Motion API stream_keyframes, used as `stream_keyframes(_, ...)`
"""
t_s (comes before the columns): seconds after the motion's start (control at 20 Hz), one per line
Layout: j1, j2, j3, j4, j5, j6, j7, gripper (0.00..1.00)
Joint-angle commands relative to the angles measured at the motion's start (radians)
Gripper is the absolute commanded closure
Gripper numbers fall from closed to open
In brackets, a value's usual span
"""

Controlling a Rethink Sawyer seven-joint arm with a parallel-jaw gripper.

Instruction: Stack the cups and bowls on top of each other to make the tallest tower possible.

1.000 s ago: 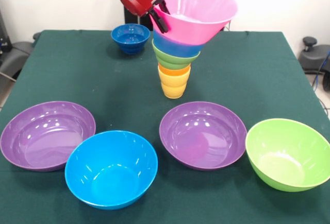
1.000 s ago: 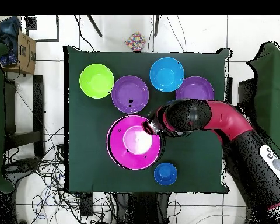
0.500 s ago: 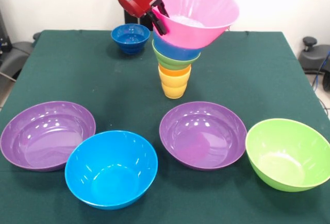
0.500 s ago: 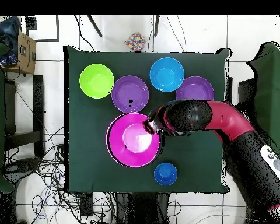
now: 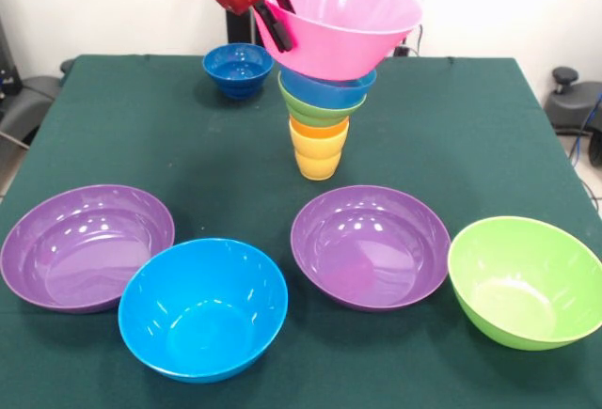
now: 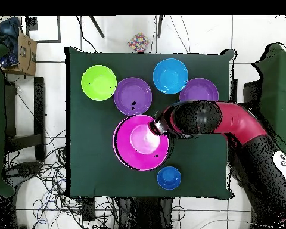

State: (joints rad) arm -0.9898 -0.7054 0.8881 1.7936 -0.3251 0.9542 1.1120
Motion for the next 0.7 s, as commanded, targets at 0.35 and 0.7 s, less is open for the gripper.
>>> stream_keyframes(0.35,0.053,-0.060,-0.001,-0.006,0.037,0.081,0.010,1.00)
stream_keyframes(0.7,0.072,-0.023,-0.016,-0.022,0.028,0.037,0.008,1.00)
